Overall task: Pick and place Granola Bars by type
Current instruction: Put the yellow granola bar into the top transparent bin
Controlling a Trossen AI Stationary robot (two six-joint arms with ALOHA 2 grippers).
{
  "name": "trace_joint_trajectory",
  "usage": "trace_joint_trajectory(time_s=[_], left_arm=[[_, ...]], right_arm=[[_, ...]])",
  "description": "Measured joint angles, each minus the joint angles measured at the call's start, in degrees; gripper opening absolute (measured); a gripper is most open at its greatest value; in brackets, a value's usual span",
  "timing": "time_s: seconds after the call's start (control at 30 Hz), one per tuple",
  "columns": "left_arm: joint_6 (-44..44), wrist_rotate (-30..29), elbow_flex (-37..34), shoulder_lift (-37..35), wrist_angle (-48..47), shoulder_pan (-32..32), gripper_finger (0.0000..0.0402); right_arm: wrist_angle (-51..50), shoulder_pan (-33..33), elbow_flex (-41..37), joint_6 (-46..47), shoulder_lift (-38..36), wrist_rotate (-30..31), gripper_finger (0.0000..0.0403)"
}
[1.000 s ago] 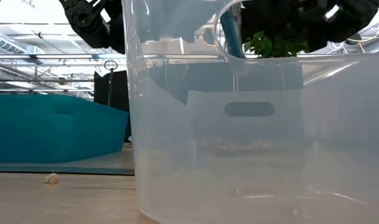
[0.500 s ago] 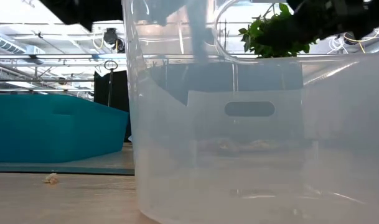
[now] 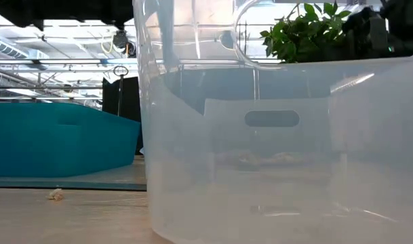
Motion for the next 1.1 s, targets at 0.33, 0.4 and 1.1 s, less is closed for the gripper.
trace_joint_trajectory(time_s=[0.33, 0.4, 1.1], left_arm=[[-1.3, -9.4, -2.8, -13.4, -10.3, 0.0, 0.0000], [-1.6, -9.7, -2.8, -14.9, -12.0, 0.0, 0.0000], [-9.8, -40.4, -2.7, -26.7, -26.8, 0.0, 0.0000]], right_arm=[[2.1, -0.1, -4.9, -1.6, -3.5, 3.4, 0.0180], [-0.1, -0.1, -5.0, -2.5, -4.2, 3.4, 0.0177], [-11.1, -0.1, -5.1, -3.3, -10.4, 3.4, 0.0149]])
